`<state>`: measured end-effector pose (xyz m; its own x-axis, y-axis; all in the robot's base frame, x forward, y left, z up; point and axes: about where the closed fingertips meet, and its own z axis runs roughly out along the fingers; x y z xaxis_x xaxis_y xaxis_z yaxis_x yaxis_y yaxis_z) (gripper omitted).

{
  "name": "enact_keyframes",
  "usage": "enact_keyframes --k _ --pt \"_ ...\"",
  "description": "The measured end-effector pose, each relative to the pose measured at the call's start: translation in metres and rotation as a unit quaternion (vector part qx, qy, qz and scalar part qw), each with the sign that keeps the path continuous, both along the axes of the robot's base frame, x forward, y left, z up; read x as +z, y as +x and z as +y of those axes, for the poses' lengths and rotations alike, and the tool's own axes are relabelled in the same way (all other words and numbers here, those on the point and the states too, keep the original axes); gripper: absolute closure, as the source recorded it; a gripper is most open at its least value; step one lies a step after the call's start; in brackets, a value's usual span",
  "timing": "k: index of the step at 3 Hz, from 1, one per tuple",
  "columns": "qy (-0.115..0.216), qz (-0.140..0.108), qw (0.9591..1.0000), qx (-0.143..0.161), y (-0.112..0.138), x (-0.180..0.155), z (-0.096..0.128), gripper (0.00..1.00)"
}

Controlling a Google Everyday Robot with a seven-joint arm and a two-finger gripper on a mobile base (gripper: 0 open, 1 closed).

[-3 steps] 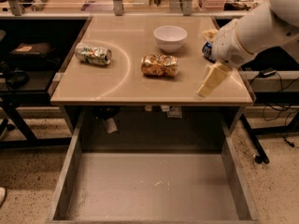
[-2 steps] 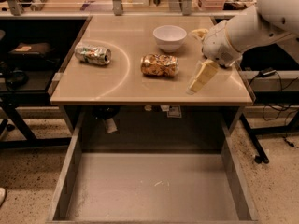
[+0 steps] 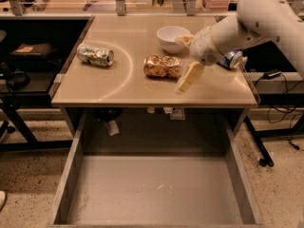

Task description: Place orange can into top drawer

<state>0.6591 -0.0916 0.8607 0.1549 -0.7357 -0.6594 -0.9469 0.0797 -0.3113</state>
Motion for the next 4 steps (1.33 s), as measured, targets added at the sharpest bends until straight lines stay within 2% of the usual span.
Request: enact_keyframes --k 2,3,4 --pt "-0.006 0.059 0.9982 -0.007 0.024 -0.031 0.021 0.00" --pt "-0.007 0.064 0.9979 -0.008 0.026 -0.034 0.024 0.12" --pt "-0.007 0.064 0.9979 -0.008 0.026 -0.034 0.024 0.37"
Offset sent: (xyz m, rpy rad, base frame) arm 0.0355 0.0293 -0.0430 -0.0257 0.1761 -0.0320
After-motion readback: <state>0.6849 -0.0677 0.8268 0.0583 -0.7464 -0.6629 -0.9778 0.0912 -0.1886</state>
